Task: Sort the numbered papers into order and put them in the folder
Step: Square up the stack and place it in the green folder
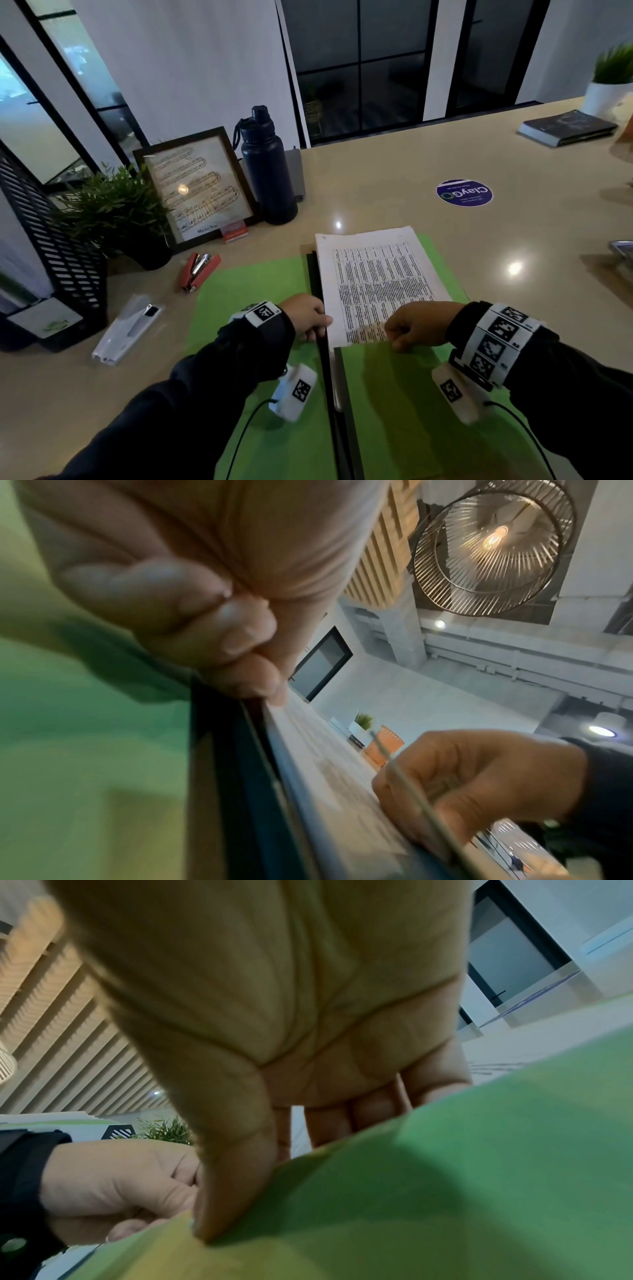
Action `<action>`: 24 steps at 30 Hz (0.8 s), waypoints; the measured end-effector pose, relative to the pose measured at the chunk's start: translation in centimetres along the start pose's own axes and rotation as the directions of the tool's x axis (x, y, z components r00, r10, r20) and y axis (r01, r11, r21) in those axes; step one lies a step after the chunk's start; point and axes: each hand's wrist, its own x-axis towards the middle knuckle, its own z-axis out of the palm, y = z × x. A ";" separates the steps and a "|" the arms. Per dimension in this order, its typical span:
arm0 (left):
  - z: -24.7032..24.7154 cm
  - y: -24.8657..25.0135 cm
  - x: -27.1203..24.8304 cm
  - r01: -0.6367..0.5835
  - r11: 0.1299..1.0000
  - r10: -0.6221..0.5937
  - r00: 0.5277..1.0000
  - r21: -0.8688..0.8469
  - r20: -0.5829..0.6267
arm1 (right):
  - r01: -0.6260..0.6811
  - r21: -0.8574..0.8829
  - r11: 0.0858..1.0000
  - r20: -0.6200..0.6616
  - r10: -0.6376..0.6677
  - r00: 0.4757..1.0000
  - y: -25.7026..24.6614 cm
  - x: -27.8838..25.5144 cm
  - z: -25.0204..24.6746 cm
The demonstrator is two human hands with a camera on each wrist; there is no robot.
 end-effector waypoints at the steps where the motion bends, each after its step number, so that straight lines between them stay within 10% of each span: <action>1: 0.1 0.1 0.1 -0.004 1.000 0.004 1.000 0.024 -0.004 | -0.003 -0.002 1.000 0.009 0.003 1.000 0.0 0.0 -0.1; 24: 0.2 1.5 2.0 -0.127 0.928 0.072 0.984 0.349 0.166 | -0.057 -0.025 0.998 -0.021 0.057 0.998 0.5 1.0 -1.2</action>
